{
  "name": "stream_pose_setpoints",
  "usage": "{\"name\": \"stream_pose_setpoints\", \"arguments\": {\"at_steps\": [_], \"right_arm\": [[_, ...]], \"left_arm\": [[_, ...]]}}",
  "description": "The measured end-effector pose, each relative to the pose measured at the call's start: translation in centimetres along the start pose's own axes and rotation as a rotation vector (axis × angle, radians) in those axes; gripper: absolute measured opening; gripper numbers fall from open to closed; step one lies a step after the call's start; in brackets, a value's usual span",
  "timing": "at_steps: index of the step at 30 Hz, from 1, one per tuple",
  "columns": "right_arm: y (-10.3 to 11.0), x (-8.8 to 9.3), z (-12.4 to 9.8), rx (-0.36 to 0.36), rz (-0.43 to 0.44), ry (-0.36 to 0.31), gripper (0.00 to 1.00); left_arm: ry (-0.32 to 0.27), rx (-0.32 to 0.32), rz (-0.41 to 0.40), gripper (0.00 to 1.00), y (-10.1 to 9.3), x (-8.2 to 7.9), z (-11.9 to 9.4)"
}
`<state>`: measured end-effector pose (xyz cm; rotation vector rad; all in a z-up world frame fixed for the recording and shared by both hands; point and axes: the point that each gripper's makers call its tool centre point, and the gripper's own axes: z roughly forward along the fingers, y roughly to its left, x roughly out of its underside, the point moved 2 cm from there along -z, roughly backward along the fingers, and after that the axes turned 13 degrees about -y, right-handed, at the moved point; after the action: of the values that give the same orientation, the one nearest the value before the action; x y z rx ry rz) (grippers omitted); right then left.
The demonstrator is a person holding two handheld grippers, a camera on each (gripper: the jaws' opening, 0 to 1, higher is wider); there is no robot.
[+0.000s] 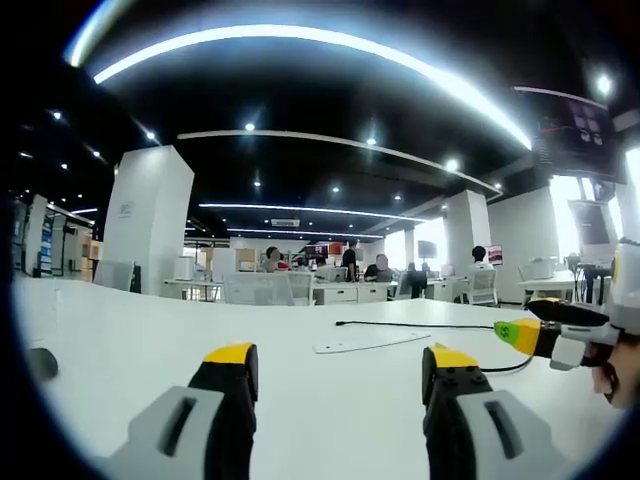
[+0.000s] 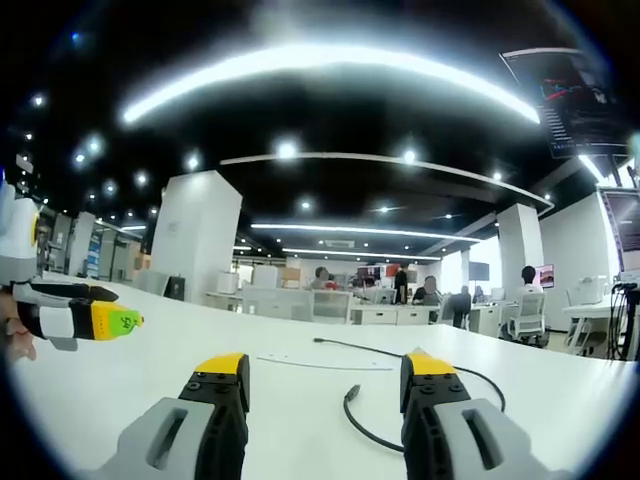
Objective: Locate the USB plug end of the data cable currently connected to the USB port on the desk. Grip the plug, withdraw it from the port, and place it onto the desktop.
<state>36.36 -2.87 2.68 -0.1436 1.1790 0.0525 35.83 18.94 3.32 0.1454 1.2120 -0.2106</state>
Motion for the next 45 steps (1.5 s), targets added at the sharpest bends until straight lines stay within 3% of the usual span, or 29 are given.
{"name": "stream_pose_setpoints", "arguments": {"at_steps": [5, 7, 10, 13, 45], "right_arm": [[0.0, -0.2, 0.0, -0.001, 0.003, -0.010, 0.61], [0.0, -0.3, 0.0, -0.001, 0.002, -0.014, 0.61], [0.0, -0.4, 0.0, -0.001, 0.003, -0.020, 0.61], [-0.1, -0.5, 0.0, 0.001, 0.002, -0.023, 0.61], [-0.1, -0.8, -0.1, 0.004, 0.033, -0.041, 0.61]], "left_arm": [[-0.031, 0.003, 0.022, 0.66, 0.0, -0.3, 0.1], [-0.099, 0.032, 0.025, 0.66, -0.4, -1.2, 0.3], [-0.134, 0.032, 0.019, 0.65, -0.5, -1.7, 0.4], [-0.086, 0.018, 0.005, 0.66, -0.1, -1.0, 0.8], [-0.111, 0.029, 0.020, 0.68, -0.7, -1.8, 0.0]]}}
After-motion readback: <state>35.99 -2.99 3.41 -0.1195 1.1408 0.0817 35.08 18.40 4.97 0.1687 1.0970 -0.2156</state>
